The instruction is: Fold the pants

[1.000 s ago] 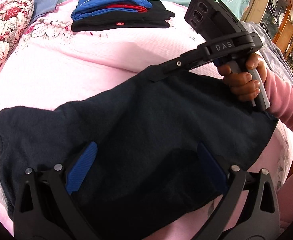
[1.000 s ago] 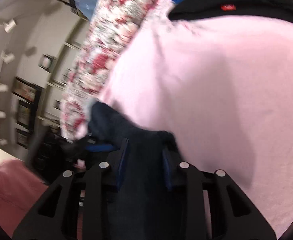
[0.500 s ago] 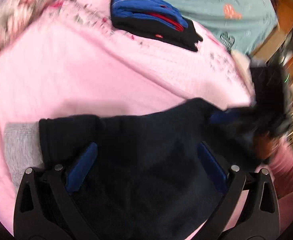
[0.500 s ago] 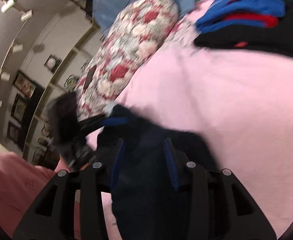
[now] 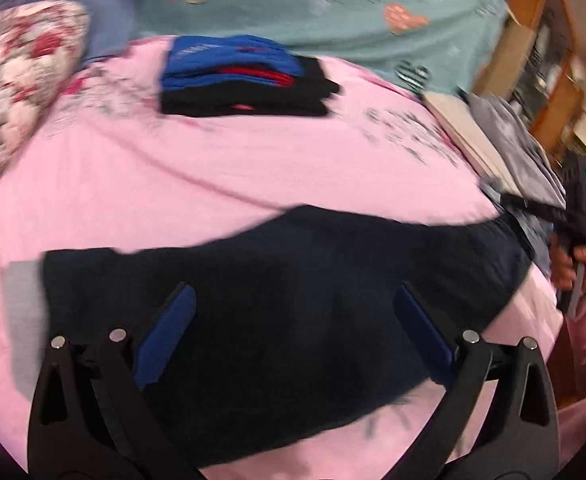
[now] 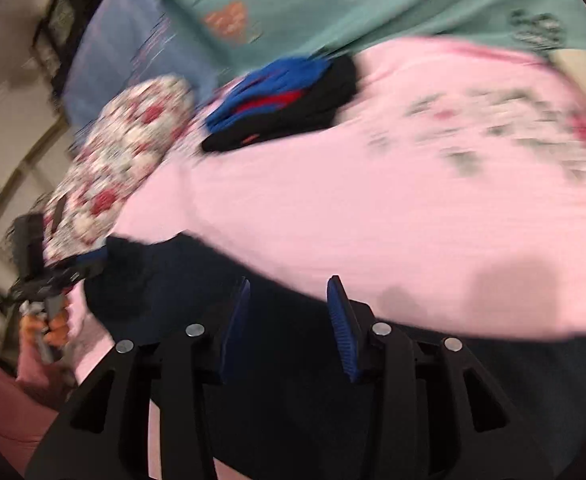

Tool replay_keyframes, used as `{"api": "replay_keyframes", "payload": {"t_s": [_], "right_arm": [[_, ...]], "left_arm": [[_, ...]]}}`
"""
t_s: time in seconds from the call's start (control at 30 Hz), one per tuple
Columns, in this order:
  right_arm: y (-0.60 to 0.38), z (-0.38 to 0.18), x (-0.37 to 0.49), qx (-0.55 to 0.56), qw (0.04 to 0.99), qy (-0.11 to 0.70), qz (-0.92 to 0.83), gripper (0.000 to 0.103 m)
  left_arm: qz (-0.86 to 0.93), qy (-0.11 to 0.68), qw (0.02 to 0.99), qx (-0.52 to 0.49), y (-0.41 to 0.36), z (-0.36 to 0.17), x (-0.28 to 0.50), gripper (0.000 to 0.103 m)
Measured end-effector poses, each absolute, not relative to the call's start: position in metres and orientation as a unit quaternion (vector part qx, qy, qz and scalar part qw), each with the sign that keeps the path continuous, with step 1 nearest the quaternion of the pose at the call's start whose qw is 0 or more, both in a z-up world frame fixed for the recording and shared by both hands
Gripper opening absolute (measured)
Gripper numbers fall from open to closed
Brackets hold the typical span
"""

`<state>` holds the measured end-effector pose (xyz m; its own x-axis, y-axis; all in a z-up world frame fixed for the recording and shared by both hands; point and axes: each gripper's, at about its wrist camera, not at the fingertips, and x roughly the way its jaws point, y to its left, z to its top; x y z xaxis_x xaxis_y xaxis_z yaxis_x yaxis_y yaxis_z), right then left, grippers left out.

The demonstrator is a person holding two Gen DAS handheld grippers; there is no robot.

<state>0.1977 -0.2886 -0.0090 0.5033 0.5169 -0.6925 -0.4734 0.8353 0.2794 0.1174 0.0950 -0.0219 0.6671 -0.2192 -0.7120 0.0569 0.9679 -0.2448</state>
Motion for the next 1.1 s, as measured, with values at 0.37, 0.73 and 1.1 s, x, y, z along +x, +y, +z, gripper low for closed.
{"api": "replay_keyframes", "payload": {"t_s": [0.37,0.73,1.1], "right_arm": [[-0.449,-0.032,0.172,0.063,0.887,0.456,0.025,0.05],[-0.437,-0.026,0.154,-0.007,0.9,0.435,0.012,0.011],[-0.387,0.024,0.143,0.015,0.927,0.371,0.059,0.043]], "left_arm": [[-0.089,0.464,0.878,-0.073,0.025,-0.066,0.142,0.101],[-0.069,0.48,0.875,-0.008,0.007,-0.07,0.143,0.101],[-0.156,0.433,0.883,-0.093,0.011,-0.035,0.16,0.101]]}}
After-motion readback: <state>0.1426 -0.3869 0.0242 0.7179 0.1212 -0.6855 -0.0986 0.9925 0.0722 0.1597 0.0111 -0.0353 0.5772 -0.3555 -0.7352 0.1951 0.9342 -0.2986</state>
